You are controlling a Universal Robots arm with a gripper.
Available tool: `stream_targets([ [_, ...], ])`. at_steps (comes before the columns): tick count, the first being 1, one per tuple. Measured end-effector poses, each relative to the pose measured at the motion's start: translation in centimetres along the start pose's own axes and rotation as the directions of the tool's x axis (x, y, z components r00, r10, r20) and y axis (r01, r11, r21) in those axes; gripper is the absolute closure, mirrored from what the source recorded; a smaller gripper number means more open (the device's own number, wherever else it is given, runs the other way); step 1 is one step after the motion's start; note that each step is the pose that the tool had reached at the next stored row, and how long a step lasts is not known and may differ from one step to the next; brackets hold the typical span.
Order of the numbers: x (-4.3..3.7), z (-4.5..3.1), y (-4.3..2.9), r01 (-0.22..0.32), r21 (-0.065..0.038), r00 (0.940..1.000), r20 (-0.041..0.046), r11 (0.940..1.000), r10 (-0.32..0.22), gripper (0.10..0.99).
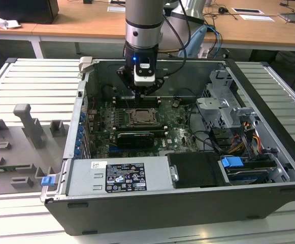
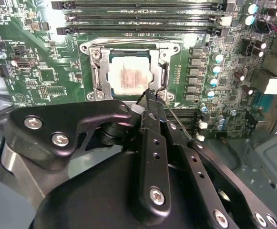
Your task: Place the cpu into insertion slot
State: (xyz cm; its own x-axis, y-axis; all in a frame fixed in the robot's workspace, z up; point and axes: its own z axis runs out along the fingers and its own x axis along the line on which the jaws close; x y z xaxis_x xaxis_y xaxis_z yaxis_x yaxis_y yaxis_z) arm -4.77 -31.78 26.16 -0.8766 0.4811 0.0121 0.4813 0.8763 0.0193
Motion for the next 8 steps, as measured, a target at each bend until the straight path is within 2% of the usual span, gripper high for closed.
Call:
stream_targets([
  [8, 0.0, 0.0, 0.0, 0.07, 0.001, 0.9976, -0.0014, 0.9976, -0.07, 0.98],
])
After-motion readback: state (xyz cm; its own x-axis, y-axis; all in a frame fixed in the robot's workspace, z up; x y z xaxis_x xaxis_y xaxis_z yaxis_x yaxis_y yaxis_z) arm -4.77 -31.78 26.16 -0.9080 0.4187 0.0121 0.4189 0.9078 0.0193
